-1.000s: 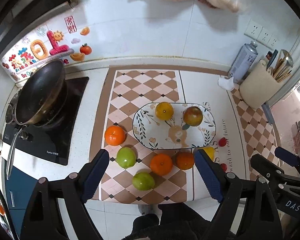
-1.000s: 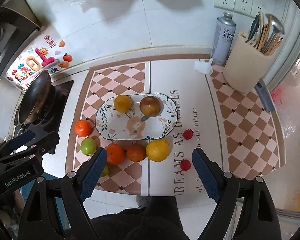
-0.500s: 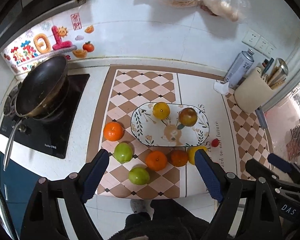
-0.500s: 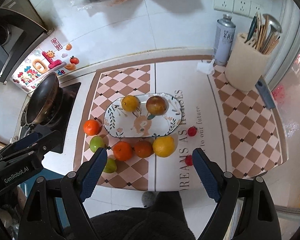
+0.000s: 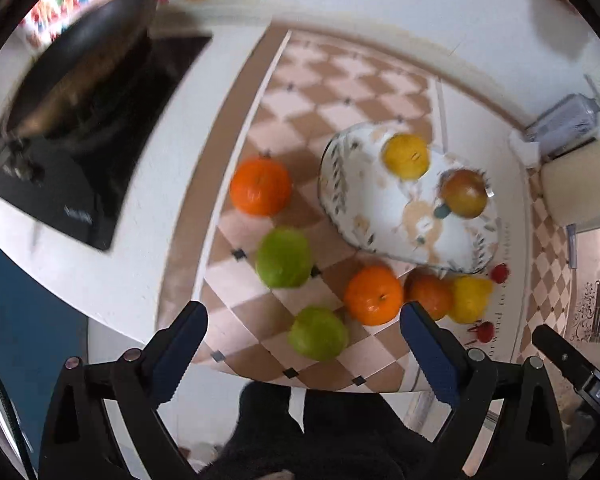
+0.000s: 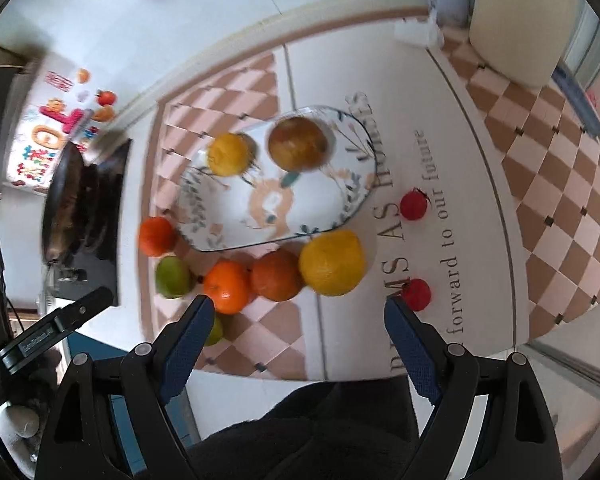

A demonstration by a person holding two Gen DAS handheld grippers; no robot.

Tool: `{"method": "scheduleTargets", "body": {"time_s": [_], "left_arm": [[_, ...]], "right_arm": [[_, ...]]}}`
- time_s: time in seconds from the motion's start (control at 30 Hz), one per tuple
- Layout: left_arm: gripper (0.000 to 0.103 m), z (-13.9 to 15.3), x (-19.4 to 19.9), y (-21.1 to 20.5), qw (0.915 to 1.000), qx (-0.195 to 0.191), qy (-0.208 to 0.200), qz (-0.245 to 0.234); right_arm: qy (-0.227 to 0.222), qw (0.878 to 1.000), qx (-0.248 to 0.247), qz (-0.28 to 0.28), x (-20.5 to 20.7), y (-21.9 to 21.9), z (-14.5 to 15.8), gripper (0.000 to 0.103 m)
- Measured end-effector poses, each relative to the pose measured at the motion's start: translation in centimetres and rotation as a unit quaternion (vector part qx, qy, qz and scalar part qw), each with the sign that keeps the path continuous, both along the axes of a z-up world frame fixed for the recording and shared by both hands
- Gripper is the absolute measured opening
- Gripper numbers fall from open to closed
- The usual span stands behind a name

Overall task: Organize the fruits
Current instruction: 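Grasp the green apple with the left tool while the right tool grasps the yellow pear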

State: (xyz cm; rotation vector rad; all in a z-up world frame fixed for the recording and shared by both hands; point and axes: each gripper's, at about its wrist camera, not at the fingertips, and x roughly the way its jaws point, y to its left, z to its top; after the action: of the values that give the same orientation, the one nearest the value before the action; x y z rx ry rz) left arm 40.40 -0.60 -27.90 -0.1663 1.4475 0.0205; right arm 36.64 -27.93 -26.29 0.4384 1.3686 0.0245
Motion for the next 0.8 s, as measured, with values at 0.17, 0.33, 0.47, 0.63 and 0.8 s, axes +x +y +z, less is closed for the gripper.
{"method": "scheduleTargets", "body": {"time_s": [0.17, 0.33, 0.47, 0.63, 0.8], "left_arm": [[0.098, -4.7, 0.0, -1.6, 0.9978, 0.004, 0.052, -0.042], [0.096, -8.0, -0.2, -2.7, 0.9930, -0.022, 0.093, -0.070], [0.096, -9.3, -0.5, -3.0, 0.9914, -0.036, 0.107, -0.066], [0.076, -11.0, -1.0, -3.8, 0.9885, -0.042, 0.124, -0.076], [0.060, -11.6, -1.5, -4.5, 0.9887, -0.028, 0.114, -0.093]], "right_arm": [[0.018, 1.000, 0.012, -0.001, 1.2, -0.6, -5.2, 0.075], [0.050, 0.996, 0.071, -0.033, 2.2, -1.4, -9.6, 0.074], [0.074, 0.985, 0.128, -0.087, 2.8, -2.2, -12.6, 0.075], [0.081, 0.980, 0.146, -0.104, 2.9, -2.1, -14.6, 0.066], [0.094, 0.987, 0.100, -0.087, 1.9, -2.0, -14.0, 0.066]]}}
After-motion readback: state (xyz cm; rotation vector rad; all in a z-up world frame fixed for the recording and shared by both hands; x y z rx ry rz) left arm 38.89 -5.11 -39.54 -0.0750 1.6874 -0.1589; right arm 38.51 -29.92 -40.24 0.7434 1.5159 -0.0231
